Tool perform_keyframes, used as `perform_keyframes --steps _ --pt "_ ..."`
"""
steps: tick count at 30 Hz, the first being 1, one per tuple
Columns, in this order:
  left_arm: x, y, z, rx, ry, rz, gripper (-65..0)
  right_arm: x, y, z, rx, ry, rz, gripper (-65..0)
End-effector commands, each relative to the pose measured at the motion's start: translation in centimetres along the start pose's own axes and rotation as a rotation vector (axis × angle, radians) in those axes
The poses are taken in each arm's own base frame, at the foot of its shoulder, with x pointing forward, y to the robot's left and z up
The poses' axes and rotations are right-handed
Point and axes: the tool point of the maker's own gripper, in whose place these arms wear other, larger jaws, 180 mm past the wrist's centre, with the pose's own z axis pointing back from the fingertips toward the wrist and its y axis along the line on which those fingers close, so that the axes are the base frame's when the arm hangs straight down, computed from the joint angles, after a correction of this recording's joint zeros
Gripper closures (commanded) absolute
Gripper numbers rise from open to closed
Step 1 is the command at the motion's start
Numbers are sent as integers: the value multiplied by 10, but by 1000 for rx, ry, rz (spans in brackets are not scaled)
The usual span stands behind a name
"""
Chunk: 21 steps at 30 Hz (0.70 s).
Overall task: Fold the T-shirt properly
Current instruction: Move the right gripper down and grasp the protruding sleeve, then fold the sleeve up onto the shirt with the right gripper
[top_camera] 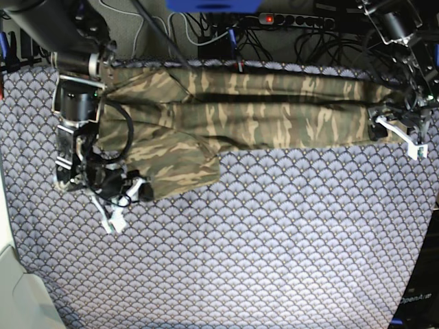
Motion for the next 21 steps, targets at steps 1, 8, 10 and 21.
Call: perform_keyframes --steps 1,8,10,21 --pt "-6 3 0 11 42 -7 -541 -5 3 -1 0 36 14 -100" --pt "-6 2 0 9 42 -9 -541 1 3 3 -9 17 30 0" --pt "-6 2 0 8 42 -9 -541 6 2 11 -31 -8 58 0" --pt "-6 2 0 7 42 -10 -541 23 17 103 -241 -55 318 0"
